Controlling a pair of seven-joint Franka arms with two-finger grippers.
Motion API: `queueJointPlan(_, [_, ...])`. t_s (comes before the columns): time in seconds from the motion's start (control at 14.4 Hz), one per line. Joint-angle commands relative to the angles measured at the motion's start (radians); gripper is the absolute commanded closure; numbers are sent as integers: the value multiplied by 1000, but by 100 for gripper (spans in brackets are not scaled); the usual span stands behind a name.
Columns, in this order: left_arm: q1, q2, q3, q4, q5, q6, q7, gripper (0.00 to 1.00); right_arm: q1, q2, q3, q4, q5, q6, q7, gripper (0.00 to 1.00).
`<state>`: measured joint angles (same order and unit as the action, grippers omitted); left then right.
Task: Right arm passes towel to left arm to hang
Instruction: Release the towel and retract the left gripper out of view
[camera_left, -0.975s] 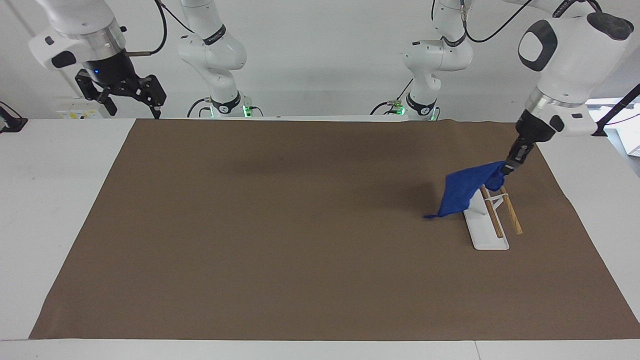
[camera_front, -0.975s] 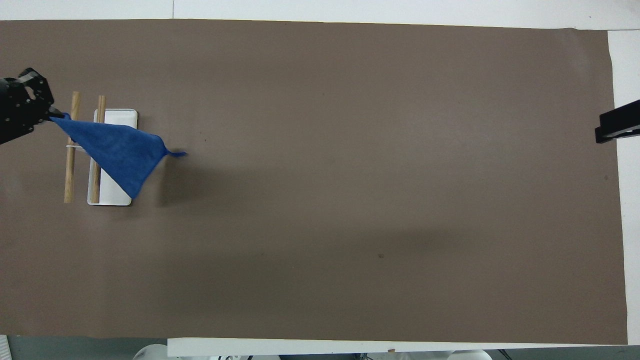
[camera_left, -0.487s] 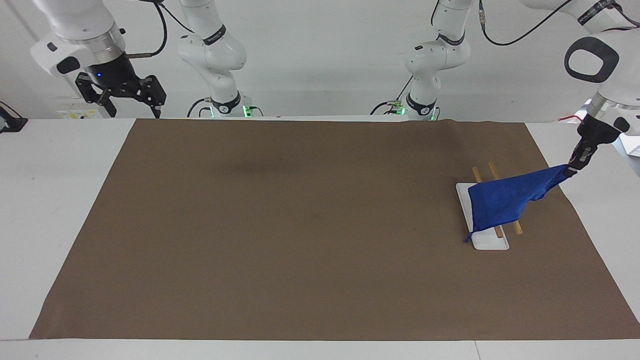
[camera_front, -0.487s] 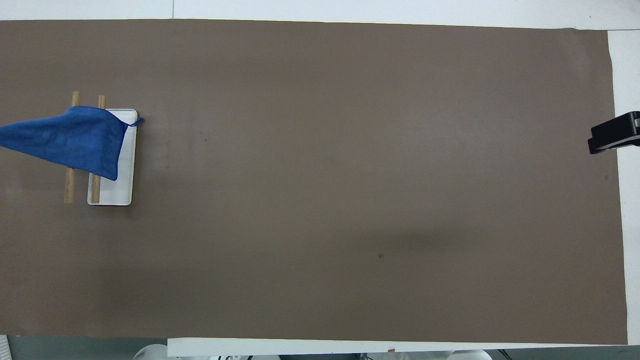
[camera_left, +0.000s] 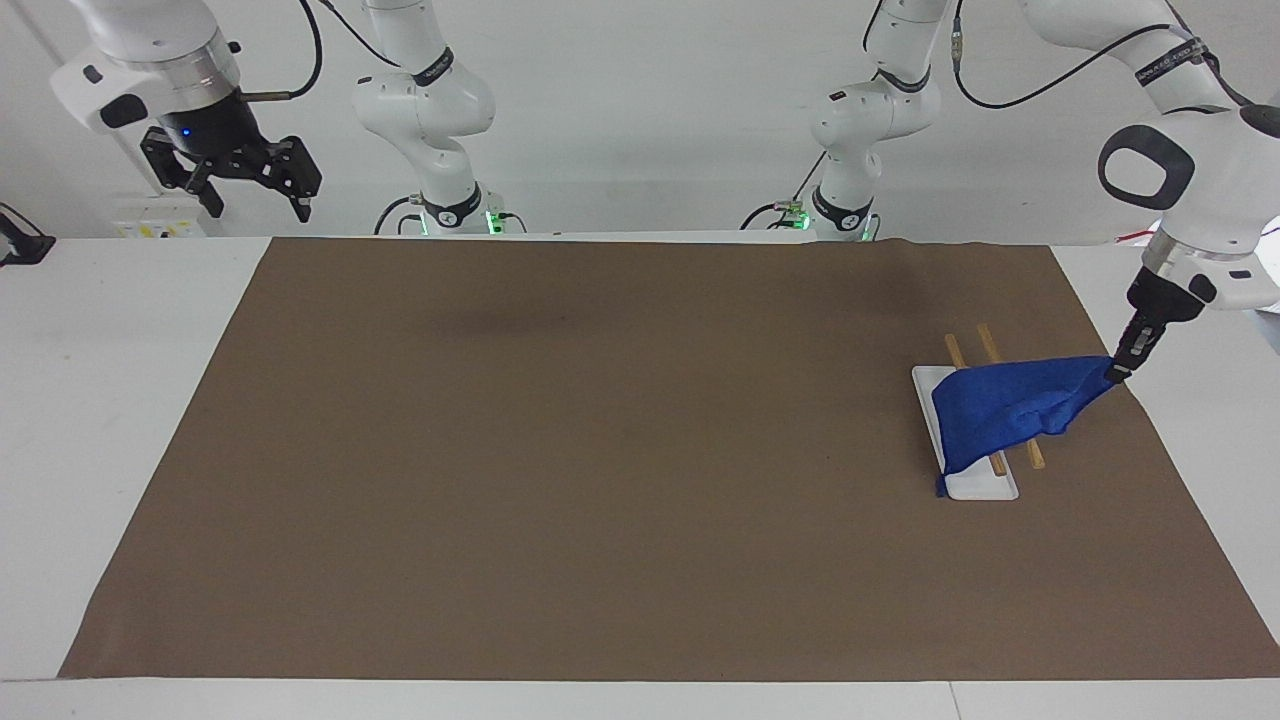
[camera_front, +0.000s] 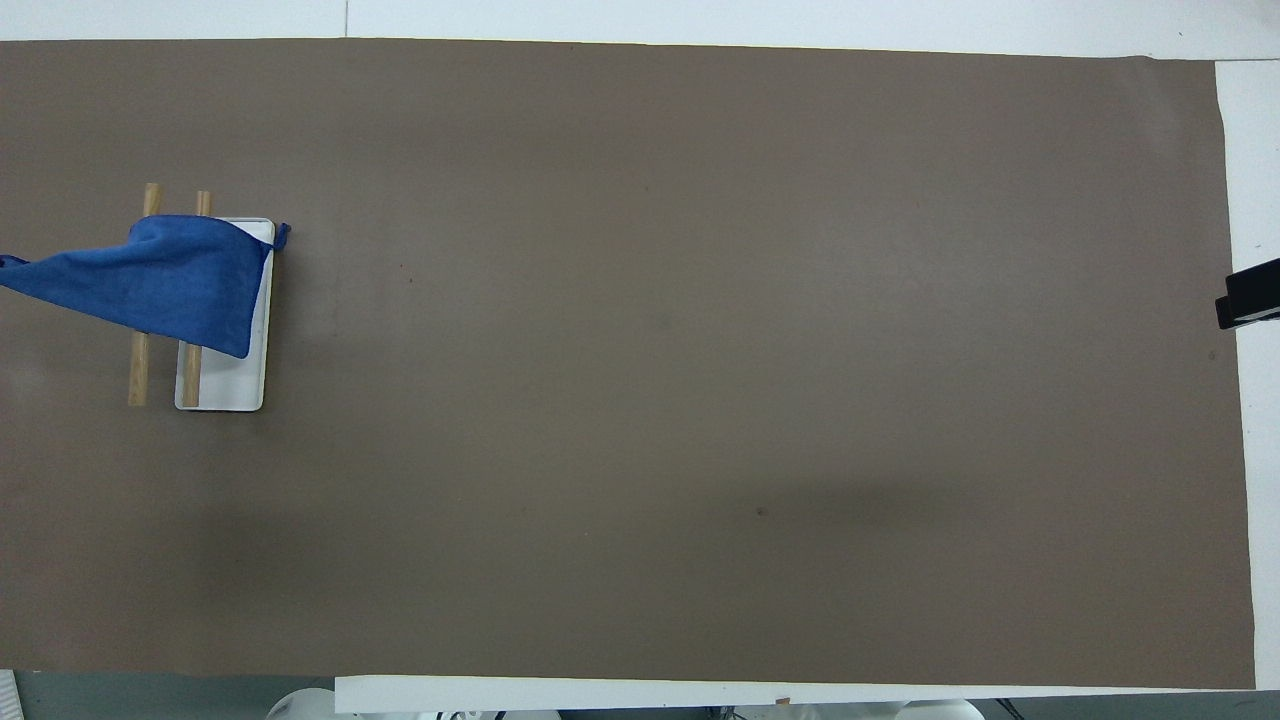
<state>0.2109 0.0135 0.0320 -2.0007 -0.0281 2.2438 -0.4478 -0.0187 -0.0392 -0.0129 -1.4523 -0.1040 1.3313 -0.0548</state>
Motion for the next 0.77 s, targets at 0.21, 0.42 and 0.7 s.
queueJointPlan(0.21, [32, -3, -6, -24, 14, 36, 35, 0, -40, -47, 30, -65, -2, 23, -11, 0])
queueJointPlan(0.42, [15, -13, -9, -4, 14, 25, 35, 0, -66, -27, 39, -45, 24, 25, -11, 0])
queueJointPlan(0.7, [-63, -32, -20, 109, 16, -163, 50, 0, -64, -22, 40, -43, 24, 20, -10, 0])
